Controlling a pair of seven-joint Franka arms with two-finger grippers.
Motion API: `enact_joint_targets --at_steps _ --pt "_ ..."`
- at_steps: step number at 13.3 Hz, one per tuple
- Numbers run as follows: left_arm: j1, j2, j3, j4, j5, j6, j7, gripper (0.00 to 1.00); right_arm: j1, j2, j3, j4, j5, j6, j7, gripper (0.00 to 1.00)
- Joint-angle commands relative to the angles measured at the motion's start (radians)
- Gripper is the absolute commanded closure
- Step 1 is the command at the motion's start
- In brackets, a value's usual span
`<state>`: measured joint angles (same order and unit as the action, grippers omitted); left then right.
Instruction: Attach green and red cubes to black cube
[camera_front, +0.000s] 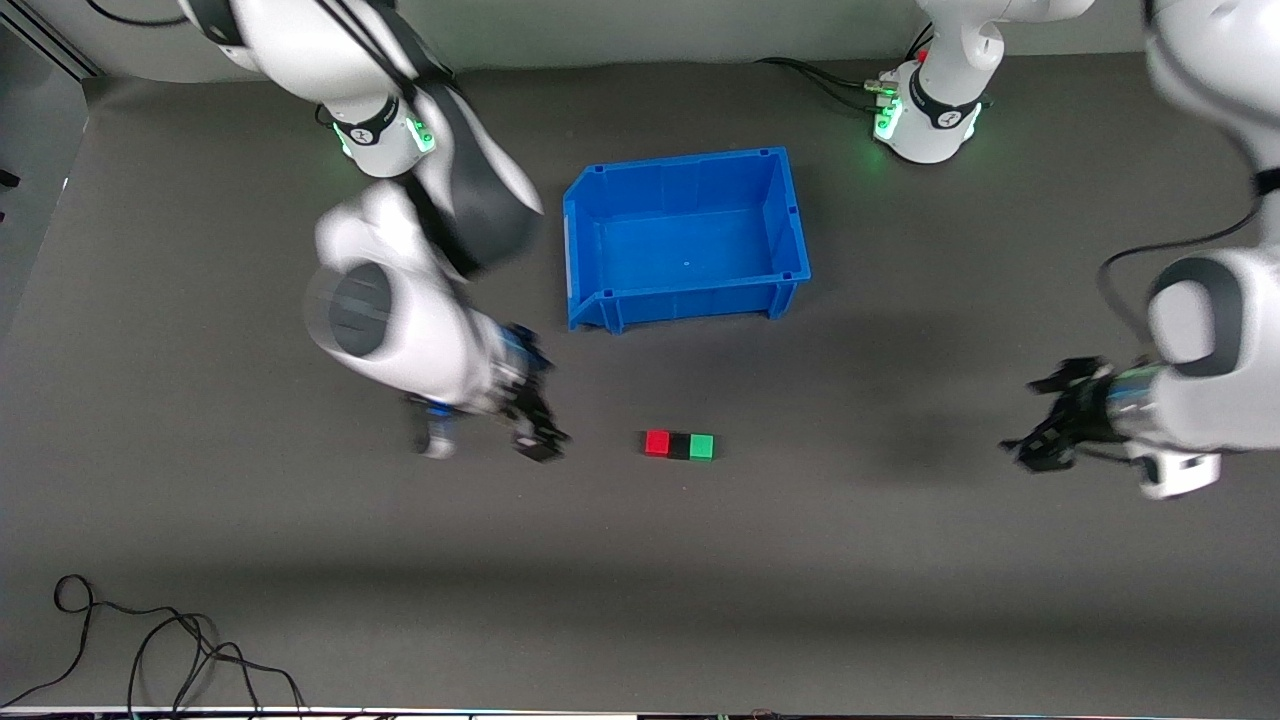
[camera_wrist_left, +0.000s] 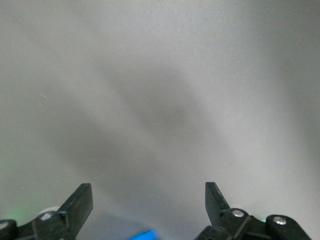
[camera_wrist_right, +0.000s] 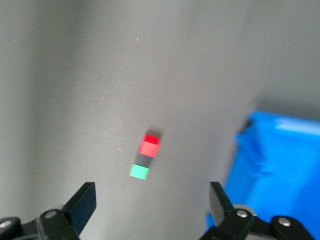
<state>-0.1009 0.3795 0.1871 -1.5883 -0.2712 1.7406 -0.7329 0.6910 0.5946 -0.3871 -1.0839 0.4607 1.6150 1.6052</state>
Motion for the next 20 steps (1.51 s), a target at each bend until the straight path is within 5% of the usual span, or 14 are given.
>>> enact_joint_targets --at_steps 1,7,10,13,17,20 --pt "0.001 -0.132 -0.012 -0.024 0.088 -0.094 0.182 0.00 -0.079 -0.166 -0.010 -0.053 -0.022 -0.204 -0.219 0.00" --pt "-0.049 -0.258 -0.035 0.030 0.185 -0.177 0.527 0.00 -0.096 -0.337 -0.271 -0.085 -0.103 -0.480 -0.865 0.00" --pt "-0.071 -0.321 -0.040 0.016 0.202 -0.177 0.622 0.00 -0.100 -0.409 -0.283 -0.155 -0.296 -0.480 -1.248 0.00" --pt "-0.071 -0.418 -0.044 -0.077 0.236 -0.135 0.702 0.00 -0.091 -0.459 -0.354 -0.256 -0.342 -0.401 -1.444 0.00" --pt "-0.071 -0.433 -0.052 -0.087 0.236 -0.125 0.702 0.00 -0.090 -0.602 -0.354 -0.502 -0.418 -0.138 -1.556 0.00" --pt "0.063 -0.422 -0.191 -0.062 0.233 -0.127 0.704 0.00 -0.088 -0.595 -0.346 -0.501 -0.421 -0.133 -1.549 0.00"
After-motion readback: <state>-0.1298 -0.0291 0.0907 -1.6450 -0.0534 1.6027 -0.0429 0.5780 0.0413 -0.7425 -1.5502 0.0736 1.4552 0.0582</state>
